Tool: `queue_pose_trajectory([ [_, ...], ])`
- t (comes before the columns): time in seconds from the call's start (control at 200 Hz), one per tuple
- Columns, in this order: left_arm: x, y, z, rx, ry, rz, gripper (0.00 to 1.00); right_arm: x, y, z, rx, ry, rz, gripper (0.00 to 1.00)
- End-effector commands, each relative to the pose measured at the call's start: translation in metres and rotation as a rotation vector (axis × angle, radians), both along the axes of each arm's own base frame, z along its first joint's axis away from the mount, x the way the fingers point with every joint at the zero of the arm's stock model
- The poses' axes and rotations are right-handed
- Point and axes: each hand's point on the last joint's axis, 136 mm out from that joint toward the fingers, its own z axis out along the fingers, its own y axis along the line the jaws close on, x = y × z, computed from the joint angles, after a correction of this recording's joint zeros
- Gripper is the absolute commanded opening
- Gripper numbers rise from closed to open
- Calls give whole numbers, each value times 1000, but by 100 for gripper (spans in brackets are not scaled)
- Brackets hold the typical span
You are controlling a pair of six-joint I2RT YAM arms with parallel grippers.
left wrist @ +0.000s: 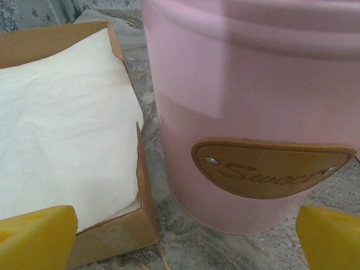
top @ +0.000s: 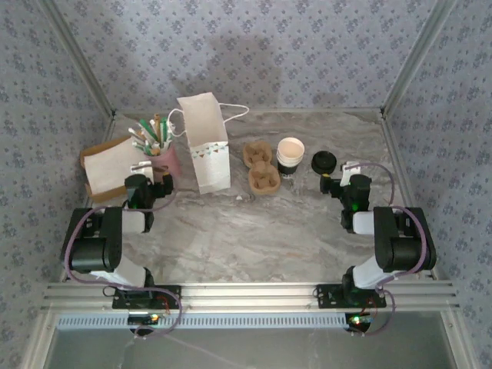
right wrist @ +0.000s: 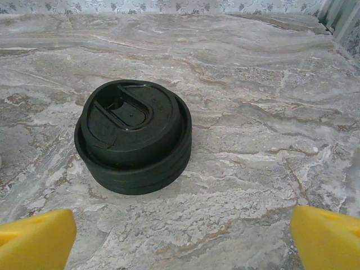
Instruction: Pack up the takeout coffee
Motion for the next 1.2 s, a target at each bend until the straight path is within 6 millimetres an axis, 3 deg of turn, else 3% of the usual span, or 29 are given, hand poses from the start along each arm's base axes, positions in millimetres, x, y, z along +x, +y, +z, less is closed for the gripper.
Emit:
queue_pose_trajectory([
  [0.0,6,-1,6,3,-20,-13,99,3,0,1,1,5,-1,100],
  [1.109,5,-1,6,4,-19,-13,100,3,-1,1,6,5,-1,100],
  [1.194,7,-12,9,23,-6,-71,100,3,-1,2,6,3,-1,100],
])
